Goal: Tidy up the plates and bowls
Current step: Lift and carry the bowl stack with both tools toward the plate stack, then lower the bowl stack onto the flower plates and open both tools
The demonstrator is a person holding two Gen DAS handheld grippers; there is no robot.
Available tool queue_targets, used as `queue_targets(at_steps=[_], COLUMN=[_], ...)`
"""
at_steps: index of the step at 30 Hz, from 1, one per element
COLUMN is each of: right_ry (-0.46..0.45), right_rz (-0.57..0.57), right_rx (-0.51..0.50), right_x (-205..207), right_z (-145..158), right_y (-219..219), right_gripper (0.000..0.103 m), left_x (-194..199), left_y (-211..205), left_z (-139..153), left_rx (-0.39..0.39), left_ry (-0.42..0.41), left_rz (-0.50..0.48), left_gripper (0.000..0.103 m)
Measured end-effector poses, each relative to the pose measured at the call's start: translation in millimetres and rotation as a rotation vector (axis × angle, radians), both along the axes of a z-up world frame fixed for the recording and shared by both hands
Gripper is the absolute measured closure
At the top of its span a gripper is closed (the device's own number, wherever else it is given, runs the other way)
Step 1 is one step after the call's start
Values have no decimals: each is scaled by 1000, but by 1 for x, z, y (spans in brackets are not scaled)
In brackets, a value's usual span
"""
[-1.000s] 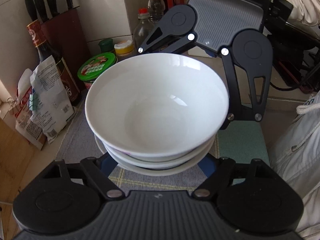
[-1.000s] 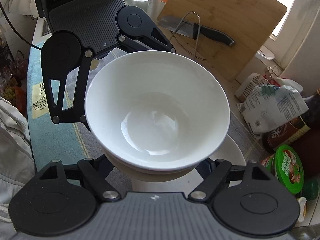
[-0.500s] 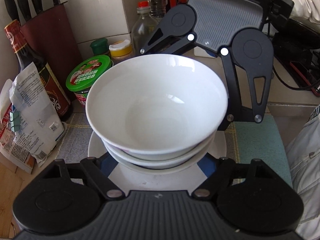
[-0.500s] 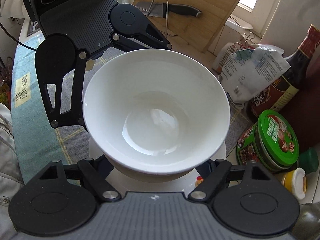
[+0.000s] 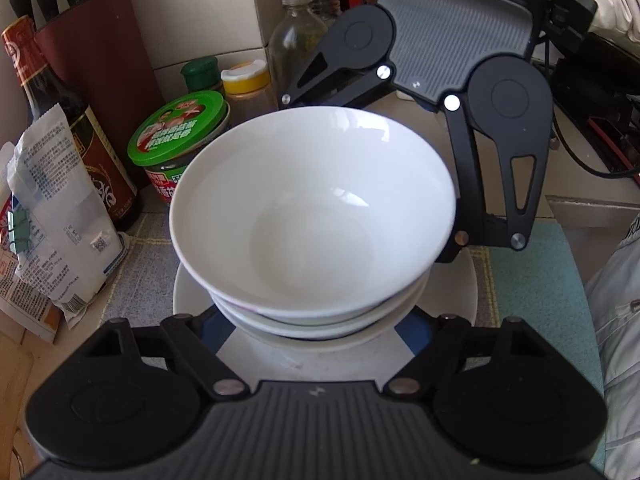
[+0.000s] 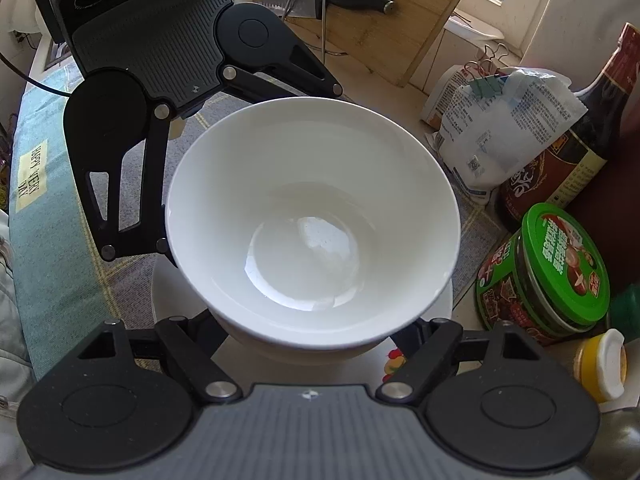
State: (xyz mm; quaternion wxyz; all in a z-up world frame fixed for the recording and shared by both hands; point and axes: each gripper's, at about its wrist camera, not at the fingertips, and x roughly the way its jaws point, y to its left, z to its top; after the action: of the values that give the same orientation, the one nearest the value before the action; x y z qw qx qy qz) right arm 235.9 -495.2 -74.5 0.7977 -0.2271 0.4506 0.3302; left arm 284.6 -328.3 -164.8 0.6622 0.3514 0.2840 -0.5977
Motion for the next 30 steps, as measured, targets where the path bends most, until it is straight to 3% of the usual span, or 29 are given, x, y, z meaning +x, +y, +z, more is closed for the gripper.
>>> queue_targets(at_steps=[19,22,24,30], right_ry=[16,-8,-22,-30], right_rz=[-9,-16,-13,-10], right_rx=[15,4,21,1], right_x=[3,1,-1,-7], right_z=[-2,-2,2,5], right_y=[-2,-1,0,1], right_gripper=[16,5,1,0], left_x=[8,6,3,0], left_y=[-1,2,4,27], left_z=[-2,-3,-2,4], left_rx=[-8,-22,-39,-104], left_ry=[40,36,24,19], left_rz=[20,29,40,150], left_gripper=[18,18,12,5])
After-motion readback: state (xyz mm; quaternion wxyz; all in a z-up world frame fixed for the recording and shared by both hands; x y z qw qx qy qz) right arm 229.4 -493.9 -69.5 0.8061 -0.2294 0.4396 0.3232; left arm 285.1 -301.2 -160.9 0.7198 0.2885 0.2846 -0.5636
